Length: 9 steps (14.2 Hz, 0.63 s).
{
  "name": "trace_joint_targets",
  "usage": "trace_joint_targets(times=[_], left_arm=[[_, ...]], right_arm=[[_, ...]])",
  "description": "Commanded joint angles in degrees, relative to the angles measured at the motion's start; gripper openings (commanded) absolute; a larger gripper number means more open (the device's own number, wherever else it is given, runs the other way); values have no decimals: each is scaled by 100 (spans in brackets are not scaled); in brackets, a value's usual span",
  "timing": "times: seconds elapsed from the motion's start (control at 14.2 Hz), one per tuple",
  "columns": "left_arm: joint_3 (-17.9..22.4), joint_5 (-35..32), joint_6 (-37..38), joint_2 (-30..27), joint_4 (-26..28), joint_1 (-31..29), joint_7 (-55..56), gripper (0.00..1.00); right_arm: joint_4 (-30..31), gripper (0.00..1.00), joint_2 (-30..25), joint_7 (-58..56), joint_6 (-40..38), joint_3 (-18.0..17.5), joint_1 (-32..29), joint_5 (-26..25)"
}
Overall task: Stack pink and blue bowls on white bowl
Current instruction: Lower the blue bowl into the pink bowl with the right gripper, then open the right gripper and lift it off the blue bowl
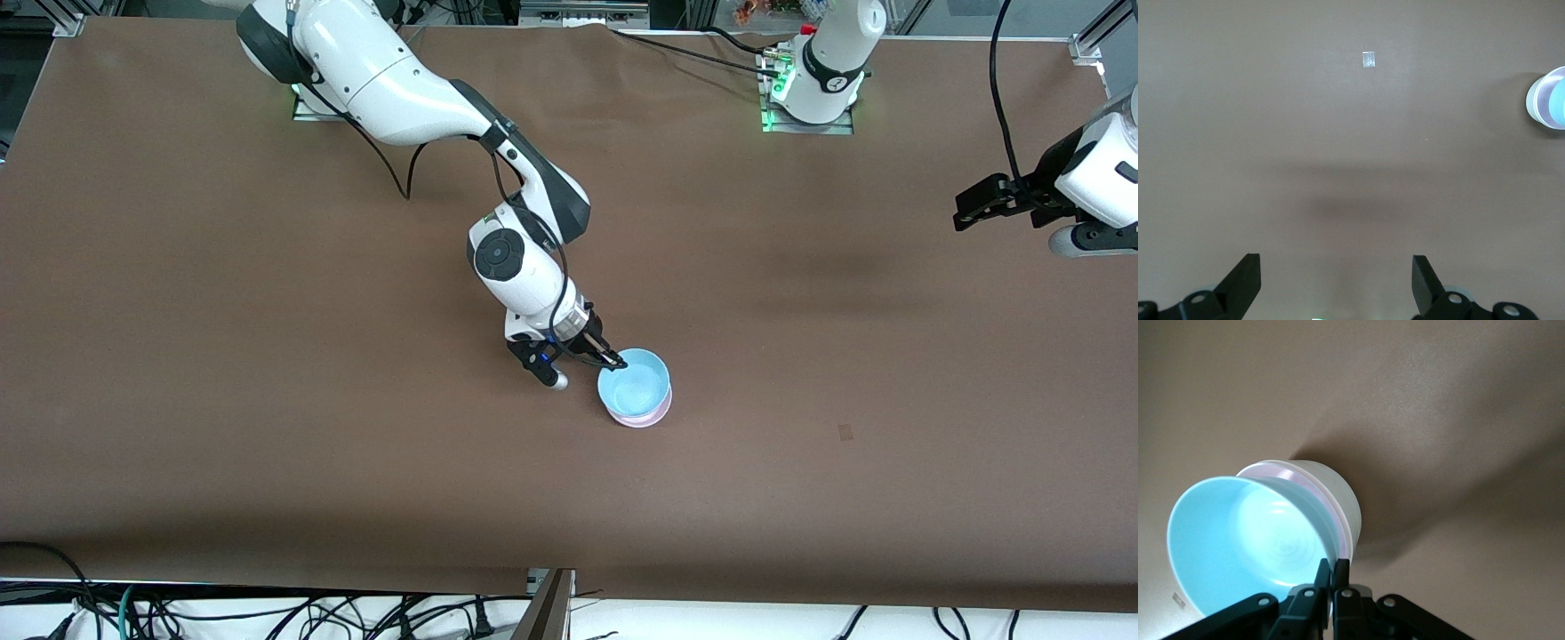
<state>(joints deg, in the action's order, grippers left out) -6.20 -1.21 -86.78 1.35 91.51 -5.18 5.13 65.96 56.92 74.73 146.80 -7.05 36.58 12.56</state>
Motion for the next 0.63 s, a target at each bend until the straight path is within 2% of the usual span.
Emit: trace_joint_targets(times=[0.0, 0.28, 0.42, 0.49, 0.56], left_arm=[[-13, -152, 38, -21, -63, 26, -39, 100], [-4, -152, 38, -21, -63, 17, -39, 100], [-4, -152, 38, -21, -63, 17, -39, 100], [-4, -152, 38, -21, -63, 17, -39, 100], [-4, -152, 38, -21, -63, 17, -39, 100]], right_arm=[[-276, 11, 109, 208, -12, 99, 86, -87], [-364, 20, 118, 331, 76, 99, 86, -87], [-400, 53, 74, 384, 24, 108, 86, -78], [-400, 79, 30, 480, -2, 134, 86, -78], [-400, 100, -48, 533, -203, 186, 60, -95]])
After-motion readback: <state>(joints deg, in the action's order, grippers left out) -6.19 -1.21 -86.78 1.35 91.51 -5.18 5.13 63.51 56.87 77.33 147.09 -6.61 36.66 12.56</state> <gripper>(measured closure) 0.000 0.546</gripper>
